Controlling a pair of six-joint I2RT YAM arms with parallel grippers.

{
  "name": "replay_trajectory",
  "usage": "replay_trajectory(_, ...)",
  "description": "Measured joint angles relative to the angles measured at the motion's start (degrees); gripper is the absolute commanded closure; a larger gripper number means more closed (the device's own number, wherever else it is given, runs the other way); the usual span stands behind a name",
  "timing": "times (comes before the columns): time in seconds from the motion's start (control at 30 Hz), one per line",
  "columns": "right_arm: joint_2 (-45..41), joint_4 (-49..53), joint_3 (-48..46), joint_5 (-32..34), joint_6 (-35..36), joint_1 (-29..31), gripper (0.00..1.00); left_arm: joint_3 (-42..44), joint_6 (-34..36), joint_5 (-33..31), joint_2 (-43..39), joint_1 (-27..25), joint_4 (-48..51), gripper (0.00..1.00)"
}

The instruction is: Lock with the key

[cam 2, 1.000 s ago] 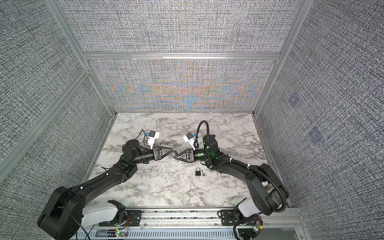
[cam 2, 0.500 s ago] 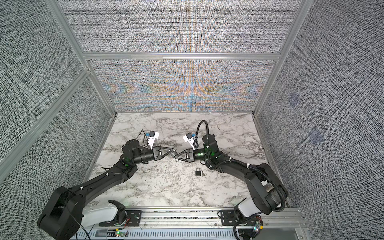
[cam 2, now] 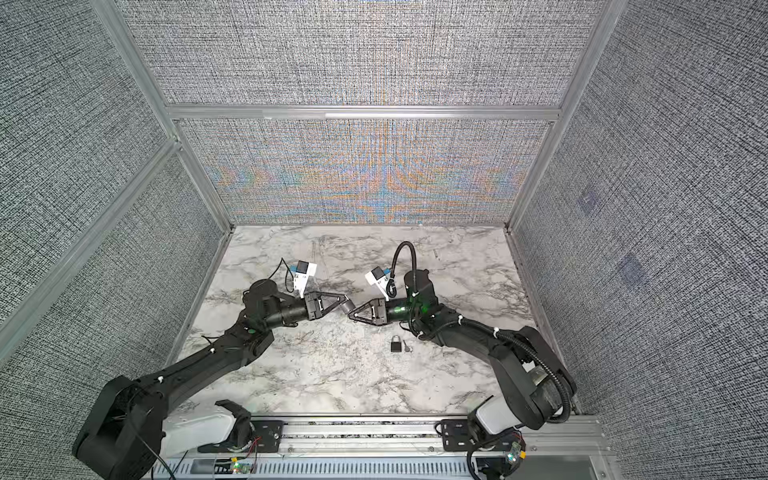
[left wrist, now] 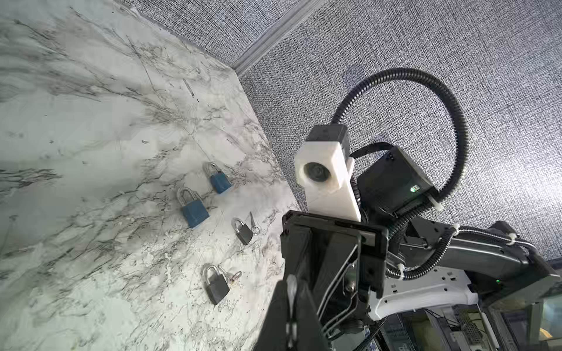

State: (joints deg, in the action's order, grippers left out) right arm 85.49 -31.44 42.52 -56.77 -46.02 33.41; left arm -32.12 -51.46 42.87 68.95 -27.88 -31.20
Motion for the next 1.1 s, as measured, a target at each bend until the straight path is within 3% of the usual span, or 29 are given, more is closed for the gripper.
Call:
replay_trajectory(0.23,0.0,0.59,0.0,0.33,0.11,0.02,1.0,0.02,-0.2,0.59,0.28,0.0,-0.02,1.0)
replay_trajectory(0.87,-0.66,-1.49,-3.58,0.68,-1.68,0.15,1.0,2.01,-1.46,-0.66,-1.92,3.72,-1.03,1.0)
replay_trajectory(1.1,-4.37,2.29,-3.19,2.67,0.24,0.04,1.0,1.97,-0.96,-0.24,-2.23,4.31,0.04,1.0)
